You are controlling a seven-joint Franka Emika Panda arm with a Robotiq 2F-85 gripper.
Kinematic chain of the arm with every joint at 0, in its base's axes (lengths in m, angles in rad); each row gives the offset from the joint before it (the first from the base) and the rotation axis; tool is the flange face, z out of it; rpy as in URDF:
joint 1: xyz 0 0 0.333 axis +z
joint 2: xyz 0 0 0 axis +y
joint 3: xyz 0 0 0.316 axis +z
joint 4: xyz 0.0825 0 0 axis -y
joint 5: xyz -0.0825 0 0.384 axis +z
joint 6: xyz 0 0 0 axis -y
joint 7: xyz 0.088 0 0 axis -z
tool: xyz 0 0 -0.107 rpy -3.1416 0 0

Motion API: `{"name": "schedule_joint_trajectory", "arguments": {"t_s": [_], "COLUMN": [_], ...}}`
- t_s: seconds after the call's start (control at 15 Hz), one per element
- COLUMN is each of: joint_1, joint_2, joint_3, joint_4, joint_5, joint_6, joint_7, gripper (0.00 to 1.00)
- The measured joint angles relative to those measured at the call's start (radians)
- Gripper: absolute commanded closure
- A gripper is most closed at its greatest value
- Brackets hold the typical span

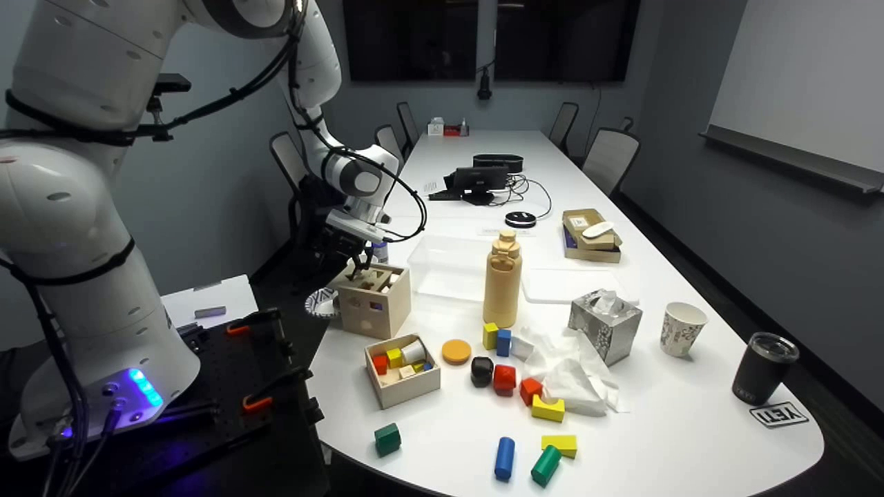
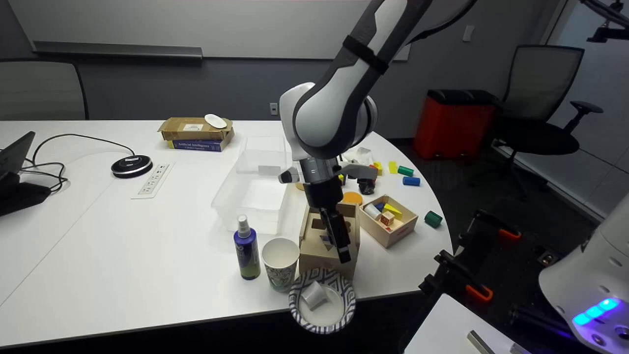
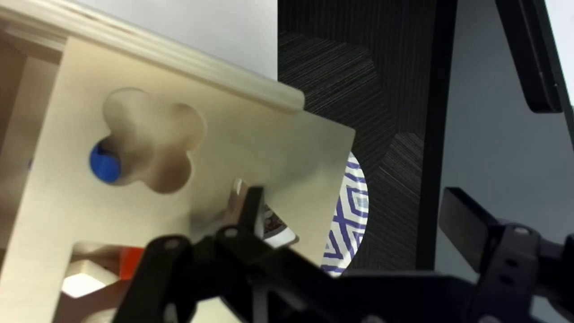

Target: Open the lid on the wooden toy box.

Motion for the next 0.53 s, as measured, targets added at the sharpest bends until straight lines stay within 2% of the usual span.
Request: {"name": "schedule_joint_trajectory", "arguments": {"t_s": [0.53], "joint_1": [0.0], "joint_2": [0.0], "joint_3": [0.032], "joint_4": [0.0], "joint_5": [0.072], "joint_6": [-0.049], "joint_7": [-0.014], "gripper": [0.0]}}
